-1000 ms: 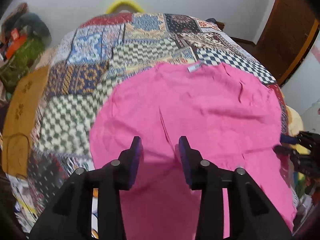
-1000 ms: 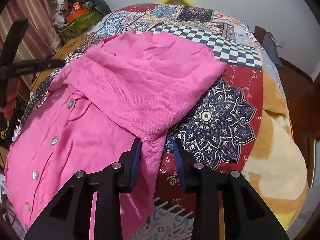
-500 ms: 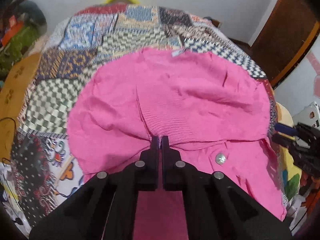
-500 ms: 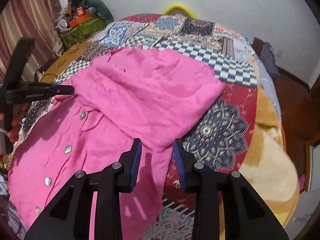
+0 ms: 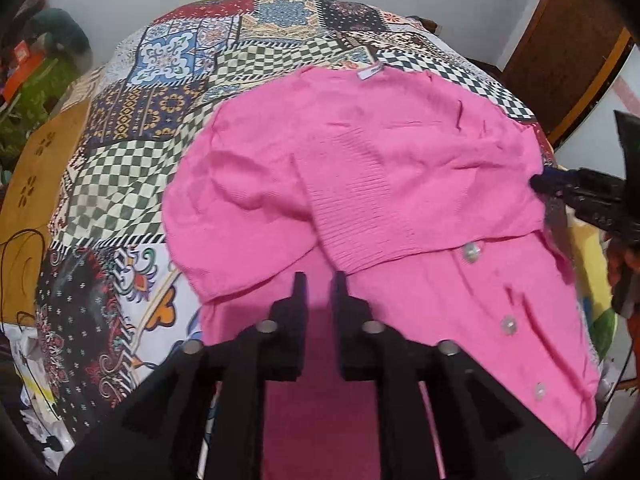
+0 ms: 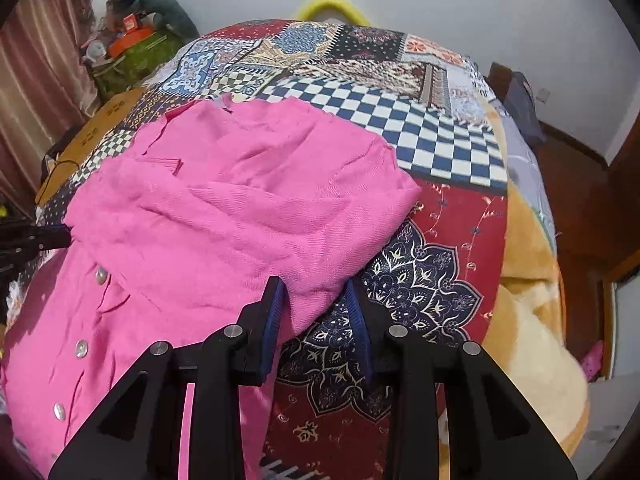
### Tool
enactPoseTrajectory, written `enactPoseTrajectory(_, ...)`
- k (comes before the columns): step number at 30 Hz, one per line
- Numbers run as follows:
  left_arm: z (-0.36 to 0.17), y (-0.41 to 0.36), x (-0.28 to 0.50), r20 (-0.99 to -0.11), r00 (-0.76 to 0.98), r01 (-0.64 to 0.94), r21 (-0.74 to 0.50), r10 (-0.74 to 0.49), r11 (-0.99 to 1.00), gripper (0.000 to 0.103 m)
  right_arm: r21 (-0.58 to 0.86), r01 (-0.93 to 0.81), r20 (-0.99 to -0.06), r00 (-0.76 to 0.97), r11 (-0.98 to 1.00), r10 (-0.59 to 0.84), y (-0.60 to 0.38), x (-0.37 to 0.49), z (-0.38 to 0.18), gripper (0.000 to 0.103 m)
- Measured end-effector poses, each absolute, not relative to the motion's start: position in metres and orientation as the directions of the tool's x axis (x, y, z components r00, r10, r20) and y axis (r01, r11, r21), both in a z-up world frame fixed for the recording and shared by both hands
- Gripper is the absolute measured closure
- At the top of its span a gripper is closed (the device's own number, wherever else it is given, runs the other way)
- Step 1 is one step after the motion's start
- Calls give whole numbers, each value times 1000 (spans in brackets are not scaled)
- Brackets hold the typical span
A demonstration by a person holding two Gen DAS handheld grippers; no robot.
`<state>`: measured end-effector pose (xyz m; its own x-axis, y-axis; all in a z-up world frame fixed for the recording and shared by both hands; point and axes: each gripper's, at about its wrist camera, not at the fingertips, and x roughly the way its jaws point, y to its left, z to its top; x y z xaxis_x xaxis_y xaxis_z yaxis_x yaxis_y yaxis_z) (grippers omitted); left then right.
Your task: Fold small clothes
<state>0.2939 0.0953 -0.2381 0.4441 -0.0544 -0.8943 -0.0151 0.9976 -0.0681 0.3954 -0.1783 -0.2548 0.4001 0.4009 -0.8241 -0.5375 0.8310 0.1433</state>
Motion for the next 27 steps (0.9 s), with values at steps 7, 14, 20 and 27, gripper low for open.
enactPoseTrajectory(7,-214,151,283,-848,527,-173,-46,53,984,58,133,-569,-797,425,811,429,-175,385,-220,69)
enactPoseTrajectory(14,-213,185,254,-859,507,-225,-44,78,973,49,164,-582,-789,408,797,460,-170,364,-208,55)
enactPoseTrajectory(20,-230,175,218,-886,461,-211,-152,-39,966,48,194,-576,-824,343,794,450,-178,331,-222,55)
enactPoseTrajectory(27,-244,145,199,-902,421,-169,-183,-97,968,48,268,-534,-840,278,802,466,-195,296,-247,55)
